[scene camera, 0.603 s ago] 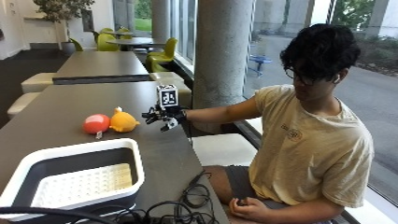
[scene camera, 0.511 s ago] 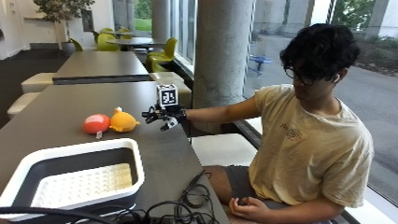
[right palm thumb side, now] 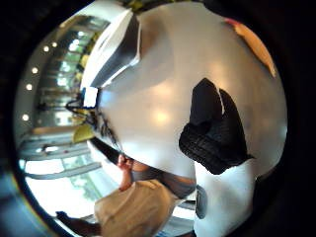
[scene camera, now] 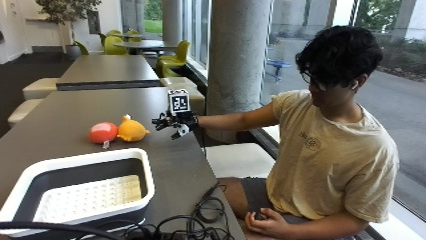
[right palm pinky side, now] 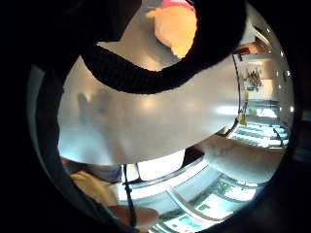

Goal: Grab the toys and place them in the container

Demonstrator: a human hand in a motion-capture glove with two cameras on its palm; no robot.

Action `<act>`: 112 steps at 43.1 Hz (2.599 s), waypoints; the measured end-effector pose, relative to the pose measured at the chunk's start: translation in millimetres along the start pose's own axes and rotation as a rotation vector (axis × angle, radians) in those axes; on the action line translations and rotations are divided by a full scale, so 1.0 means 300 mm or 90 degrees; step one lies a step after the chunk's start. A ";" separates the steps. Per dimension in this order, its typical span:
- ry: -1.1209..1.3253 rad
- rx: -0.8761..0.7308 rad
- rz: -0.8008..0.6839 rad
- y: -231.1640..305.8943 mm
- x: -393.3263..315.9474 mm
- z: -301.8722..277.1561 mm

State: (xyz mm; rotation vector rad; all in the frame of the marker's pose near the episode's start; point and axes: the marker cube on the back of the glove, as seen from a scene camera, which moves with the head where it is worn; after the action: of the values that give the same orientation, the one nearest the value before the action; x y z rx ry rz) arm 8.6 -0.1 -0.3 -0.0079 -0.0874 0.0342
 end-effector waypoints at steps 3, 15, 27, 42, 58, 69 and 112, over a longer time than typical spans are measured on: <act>-0.033 -0.004 0.031 0.004 0.010 0.005; -0.129 -0.003 0.048 -0.072 0.011 -0.028; 0.092 0.001 0.055 -0.315 0.080 -0.124; 0.031 -0.086 0.238 -0.539 0.214 0.015; 0.025 0.000 0.159 -0.535 0.199 0.002; 0.048 0.055 0.062 -0.381 0.028 -0.093; -0.070 0.163 -0.069 -0.624 -0.761 -0.585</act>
State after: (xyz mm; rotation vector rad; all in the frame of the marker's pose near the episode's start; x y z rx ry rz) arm -197.0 -196.2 -193.4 0.2547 -0.1926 -0.0626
